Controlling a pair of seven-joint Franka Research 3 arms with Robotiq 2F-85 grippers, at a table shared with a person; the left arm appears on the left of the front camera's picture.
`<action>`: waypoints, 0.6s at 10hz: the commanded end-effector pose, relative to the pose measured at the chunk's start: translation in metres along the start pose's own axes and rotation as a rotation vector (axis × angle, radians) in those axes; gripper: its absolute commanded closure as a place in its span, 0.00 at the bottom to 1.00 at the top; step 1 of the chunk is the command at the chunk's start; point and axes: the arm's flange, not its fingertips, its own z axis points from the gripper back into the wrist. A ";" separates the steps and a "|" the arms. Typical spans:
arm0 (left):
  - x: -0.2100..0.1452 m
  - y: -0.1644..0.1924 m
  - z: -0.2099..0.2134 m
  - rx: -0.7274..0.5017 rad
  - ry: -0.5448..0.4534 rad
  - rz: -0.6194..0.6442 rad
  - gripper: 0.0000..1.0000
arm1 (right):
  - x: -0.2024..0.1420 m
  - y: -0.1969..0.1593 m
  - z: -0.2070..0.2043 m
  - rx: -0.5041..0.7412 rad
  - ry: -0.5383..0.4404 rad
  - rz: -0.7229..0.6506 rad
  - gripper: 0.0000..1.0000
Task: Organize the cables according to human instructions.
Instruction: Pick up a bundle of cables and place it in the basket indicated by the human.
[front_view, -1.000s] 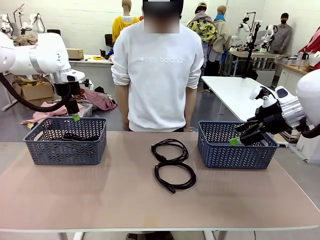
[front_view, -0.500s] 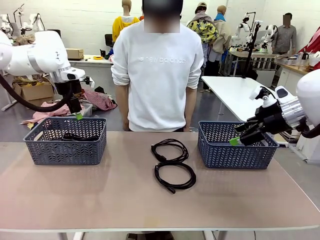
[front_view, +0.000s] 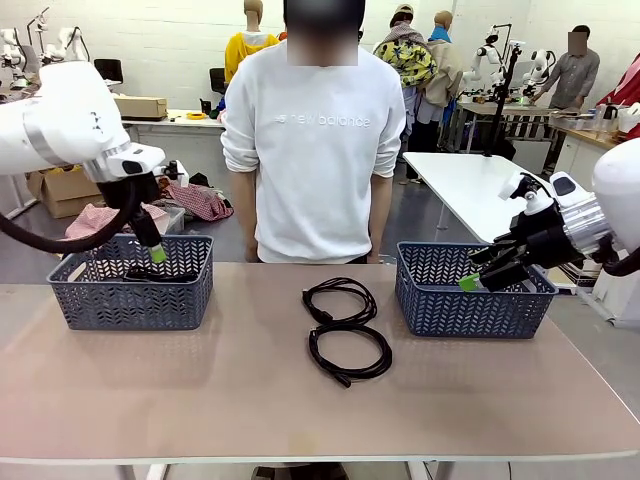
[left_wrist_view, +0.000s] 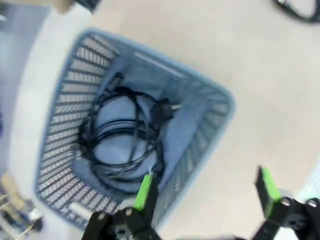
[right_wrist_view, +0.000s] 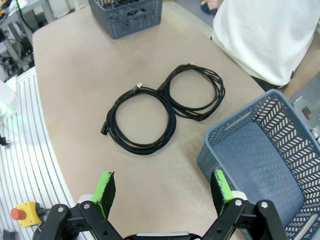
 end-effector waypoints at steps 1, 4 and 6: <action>-0.010 -0.031 -0.004 -0.012 -0.044 -0.058 0.00 | 0.001 -0.004 -0.002 0.008 -0.026 0.017 0.00; -0.015 -0.071 -0.016 0.010 -0.032 -0.066 0.00 | 0.001 -0.004 -0.002 0.008 -0.026 0.017 0.00; -0.020 -0.084 -0.022 -0.008 -0.031 -0.047 0.00 | 0.001 -0.004 -0.002 0.008 -0.026 0.017 0.00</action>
